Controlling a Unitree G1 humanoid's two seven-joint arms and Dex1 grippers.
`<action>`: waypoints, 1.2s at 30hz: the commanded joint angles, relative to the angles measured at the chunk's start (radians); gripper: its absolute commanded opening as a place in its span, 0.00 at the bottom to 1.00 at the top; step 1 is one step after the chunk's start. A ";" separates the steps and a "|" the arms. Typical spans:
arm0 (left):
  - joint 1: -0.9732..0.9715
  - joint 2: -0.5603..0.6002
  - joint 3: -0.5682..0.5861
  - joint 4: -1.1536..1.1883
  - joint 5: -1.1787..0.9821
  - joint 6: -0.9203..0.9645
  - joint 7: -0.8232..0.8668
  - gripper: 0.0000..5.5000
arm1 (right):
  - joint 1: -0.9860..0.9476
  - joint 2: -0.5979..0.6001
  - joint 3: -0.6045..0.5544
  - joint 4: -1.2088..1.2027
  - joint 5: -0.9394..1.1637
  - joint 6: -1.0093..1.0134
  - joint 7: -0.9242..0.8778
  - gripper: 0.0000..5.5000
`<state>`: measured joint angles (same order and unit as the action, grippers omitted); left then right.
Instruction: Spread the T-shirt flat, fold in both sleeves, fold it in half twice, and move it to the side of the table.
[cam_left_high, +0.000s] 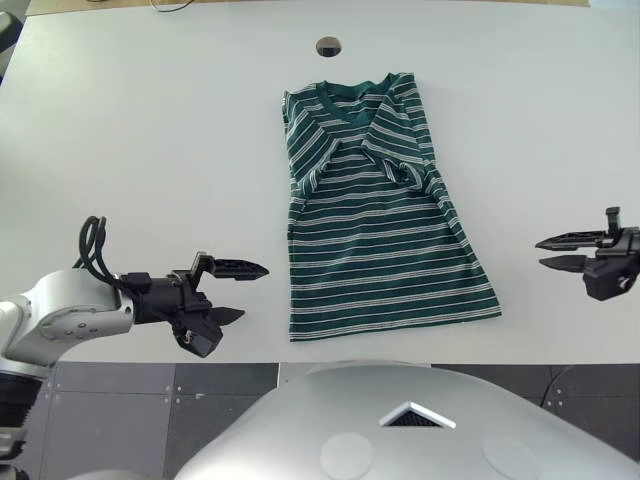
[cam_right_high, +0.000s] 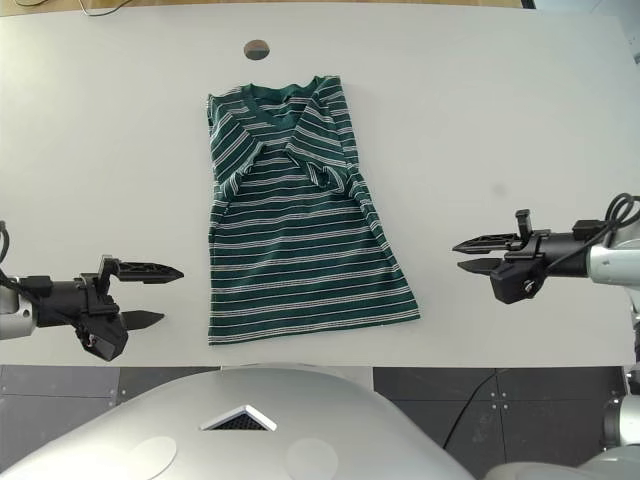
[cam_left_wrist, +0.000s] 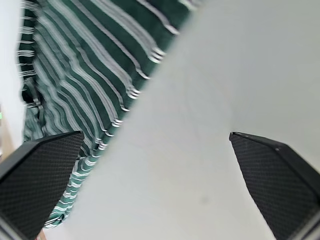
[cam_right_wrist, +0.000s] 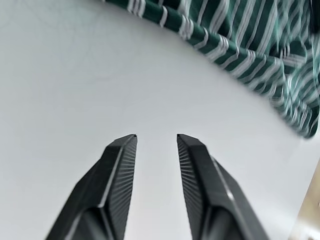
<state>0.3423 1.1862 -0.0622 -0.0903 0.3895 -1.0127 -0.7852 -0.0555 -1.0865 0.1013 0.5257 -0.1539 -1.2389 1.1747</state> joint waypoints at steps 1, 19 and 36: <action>-0.099 0.047 -0.109 0.085 0.011 -0.003 -0.088 1.00 | 0.066 -0.022 0.094 -0.039 0.003 -0.009 -0.029 0.40; -0.240 -0.136 -0.360 0.218 0.055 -0.040 -0.044 1.00 | 0.142 -0.052 0.282 -0.321 -0.036 0.148 -0.103 0.50; -0.218 -0.184 -0.475 0.214 -0.024 0.016 -0.059 0.74 | 0.110 -0.041 0.343 -0.218 -0.162 0.112 -0.229 0.51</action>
<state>0.0435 1.0054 -0.4503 0.0984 0.2728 -1.0751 -0.7633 0.0166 -1.1491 0.3799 0.2674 -0.2157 -1.1629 0.9130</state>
